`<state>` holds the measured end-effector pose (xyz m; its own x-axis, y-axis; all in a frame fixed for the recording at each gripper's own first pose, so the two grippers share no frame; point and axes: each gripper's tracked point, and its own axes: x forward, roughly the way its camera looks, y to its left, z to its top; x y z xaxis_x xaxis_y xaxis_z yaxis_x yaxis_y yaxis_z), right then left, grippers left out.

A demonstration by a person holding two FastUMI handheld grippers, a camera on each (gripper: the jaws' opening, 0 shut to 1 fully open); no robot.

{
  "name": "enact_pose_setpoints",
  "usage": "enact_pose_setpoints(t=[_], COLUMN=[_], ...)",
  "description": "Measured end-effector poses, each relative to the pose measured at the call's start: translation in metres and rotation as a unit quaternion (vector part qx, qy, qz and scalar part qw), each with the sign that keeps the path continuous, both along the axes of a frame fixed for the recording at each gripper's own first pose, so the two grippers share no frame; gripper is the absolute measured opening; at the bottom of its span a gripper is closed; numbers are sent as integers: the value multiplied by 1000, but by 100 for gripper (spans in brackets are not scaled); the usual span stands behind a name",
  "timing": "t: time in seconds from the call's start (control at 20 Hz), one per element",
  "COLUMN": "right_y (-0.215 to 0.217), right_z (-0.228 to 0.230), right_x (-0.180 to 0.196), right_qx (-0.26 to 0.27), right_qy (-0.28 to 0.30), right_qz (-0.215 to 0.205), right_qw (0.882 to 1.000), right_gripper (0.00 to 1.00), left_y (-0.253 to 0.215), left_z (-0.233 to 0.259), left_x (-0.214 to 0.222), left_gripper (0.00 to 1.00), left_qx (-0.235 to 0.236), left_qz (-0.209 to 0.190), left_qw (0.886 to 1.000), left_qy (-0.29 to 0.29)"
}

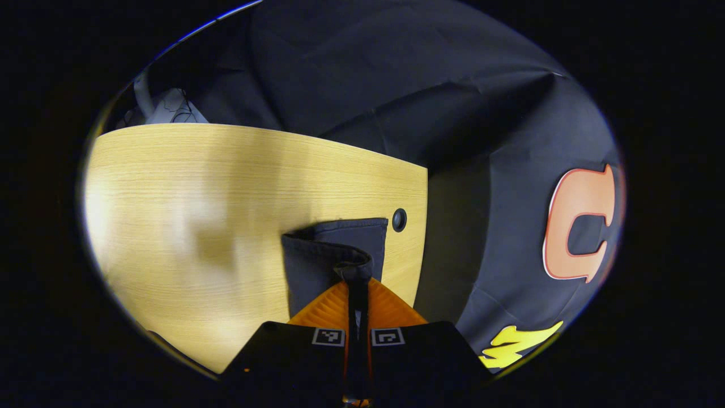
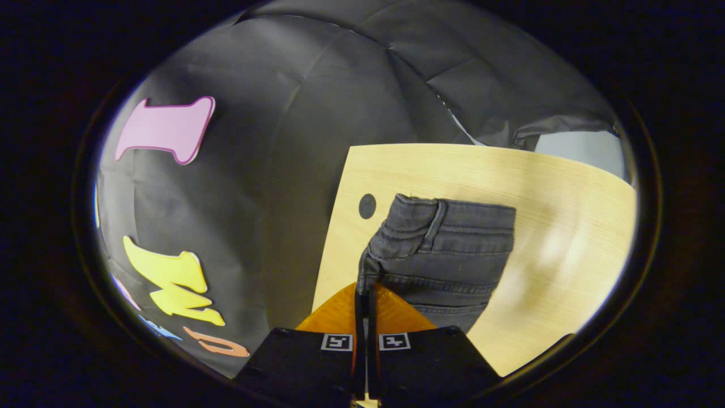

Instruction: Grasp the waist and the cuffs of the jeans and fold them to make the two legs overlap; first hold the waist and fold one-third of the jeans toward the cuffs, then hold the cuffs and fold the remaining one-third in the same direction to finish folding.

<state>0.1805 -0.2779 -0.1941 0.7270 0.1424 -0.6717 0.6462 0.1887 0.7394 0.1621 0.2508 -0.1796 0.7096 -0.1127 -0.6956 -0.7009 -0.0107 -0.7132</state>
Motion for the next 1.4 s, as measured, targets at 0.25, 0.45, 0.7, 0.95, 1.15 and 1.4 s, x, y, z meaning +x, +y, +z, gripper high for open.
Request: enact_pose_setpoints(t=[0.25, 0.45, 0.7, 0.95, 1.15, 1.4], right_y=[2, 2, 3, 10, 16, 25], right_z=[-43, -79, -87, -84, -78, -26], right_x=[49, 66, 67, 74, 77, 66], right_qx=[-8, -21, -23, -17, -53, -110], right_qy=[13, 35, 50, 23, 18, -27], right_qz=[-9, -11, -11, -14, 24, 70], right_qw=[1000, 999, 998, 1000, 998, 991], right_gripper=[2, 2, 2, 5, 98, 98], left_y=[-1, -6, -5, -11, -8, -3], left_z=[-41, -68, -92, -82, -38, 55], left_x=[64, 95, 102, 123, 129, 107], left_gripper=[3, 3, 4, 0, 99, 99], left_qx=[22, 29, 41, 86, 166, 274], left_qz=[-20, -22, -23, -48, -78, -113], left_qw=[998, 997, 995, 994, 983, 949], left_qy=[47, 66, 89, 37, -25, -111])
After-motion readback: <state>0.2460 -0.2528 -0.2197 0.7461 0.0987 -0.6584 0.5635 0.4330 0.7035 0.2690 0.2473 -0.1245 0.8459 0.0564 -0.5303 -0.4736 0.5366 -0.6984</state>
